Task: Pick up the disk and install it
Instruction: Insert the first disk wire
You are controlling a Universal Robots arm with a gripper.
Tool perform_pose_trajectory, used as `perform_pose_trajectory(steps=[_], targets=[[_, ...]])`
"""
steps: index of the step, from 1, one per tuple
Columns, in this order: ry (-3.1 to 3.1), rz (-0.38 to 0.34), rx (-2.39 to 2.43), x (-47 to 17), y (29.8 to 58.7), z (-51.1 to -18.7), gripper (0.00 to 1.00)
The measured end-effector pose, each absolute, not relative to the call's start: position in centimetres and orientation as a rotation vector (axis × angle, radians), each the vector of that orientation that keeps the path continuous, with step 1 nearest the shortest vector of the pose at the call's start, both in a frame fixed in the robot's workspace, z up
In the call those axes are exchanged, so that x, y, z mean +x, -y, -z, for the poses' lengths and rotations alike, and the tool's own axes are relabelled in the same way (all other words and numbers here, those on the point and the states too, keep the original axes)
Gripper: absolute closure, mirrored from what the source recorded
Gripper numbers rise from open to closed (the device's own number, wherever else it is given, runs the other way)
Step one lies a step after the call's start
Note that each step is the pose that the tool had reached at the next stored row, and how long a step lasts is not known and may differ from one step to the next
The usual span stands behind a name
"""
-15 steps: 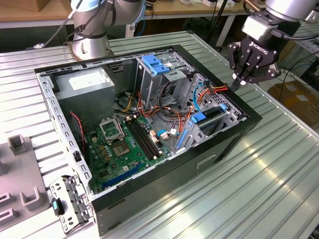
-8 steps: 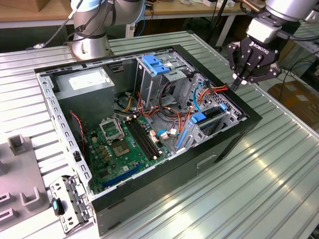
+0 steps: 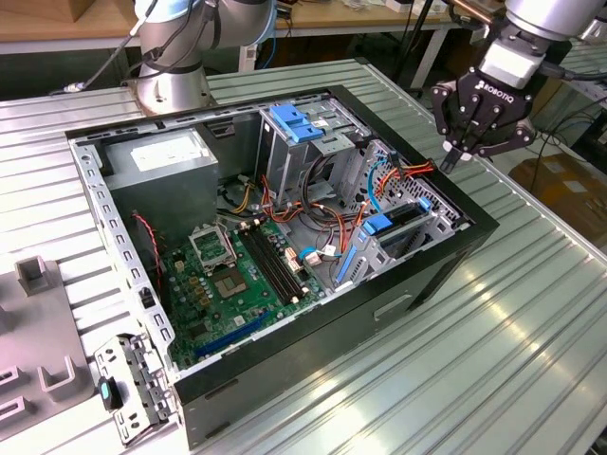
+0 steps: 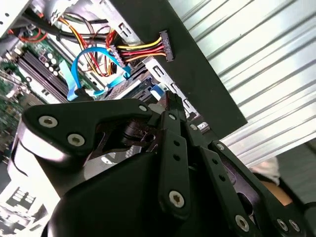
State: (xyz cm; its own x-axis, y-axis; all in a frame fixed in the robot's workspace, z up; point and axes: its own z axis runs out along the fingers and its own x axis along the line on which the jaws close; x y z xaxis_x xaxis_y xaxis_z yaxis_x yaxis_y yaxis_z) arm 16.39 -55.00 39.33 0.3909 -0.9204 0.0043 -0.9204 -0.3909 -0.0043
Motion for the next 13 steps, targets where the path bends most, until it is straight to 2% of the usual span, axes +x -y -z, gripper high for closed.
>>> perform_pose_trajectory(steps=[11,12,13], targets=[[-1.660,0.009,-2.666,17.2,54.3,-39.2,0.89],[-1.653,0.009,-2.670,17.2,53.9,-39.2,0.89],[-1.649,0.009,-2.673,17.3,53.6,-39.2,0.82]])
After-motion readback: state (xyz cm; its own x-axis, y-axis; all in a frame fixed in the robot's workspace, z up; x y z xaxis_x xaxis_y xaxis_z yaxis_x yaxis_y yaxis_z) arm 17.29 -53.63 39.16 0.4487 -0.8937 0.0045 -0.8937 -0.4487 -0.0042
